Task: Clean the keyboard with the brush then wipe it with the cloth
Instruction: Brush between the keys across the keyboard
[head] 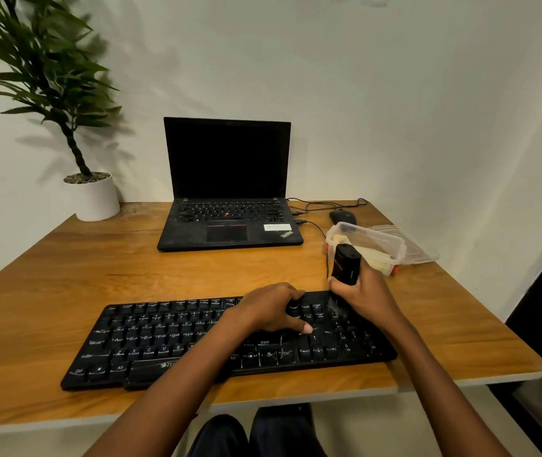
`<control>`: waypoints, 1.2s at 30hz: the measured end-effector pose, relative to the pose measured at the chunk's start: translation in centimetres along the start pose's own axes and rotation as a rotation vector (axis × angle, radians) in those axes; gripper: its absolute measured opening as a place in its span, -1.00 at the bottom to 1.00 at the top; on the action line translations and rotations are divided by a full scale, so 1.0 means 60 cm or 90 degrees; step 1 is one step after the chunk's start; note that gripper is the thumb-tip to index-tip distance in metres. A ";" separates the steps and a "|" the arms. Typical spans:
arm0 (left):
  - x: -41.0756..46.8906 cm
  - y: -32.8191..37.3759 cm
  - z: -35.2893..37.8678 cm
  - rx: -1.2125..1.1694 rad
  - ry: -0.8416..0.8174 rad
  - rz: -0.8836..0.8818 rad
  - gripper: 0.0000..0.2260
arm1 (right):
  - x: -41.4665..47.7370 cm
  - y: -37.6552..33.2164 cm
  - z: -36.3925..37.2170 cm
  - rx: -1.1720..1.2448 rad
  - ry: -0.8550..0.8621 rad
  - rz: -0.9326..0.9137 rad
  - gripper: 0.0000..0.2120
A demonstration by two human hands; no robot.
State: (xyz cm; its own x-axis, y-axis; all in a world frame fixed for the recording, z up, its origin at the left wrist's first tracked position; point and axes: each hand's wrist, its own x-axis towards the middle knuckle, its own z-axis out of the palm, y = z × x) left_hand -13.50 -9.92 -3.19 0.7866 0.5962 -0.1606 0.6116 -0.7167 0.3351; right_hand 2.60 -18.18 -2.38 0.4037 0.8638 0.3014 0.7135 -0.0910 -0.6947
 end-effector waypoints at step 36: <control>-0.001 -0.001 0.003 -0.014 0.010 -0.001 -0.29 | -0.088 0.000 -0.005 0.049 -0.039 0.013 -0.78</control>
State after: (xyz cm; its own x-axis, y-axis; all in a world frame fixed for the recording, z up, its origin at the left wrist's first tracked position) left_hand -13.54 -9.99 -3.36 0.7842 0.6031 -0.1461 0.6105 -0.7075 0.3560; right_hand 0.64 -22.88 -3.80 0.3800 0.8911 0.2481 0.6588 -0.0725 -0.7488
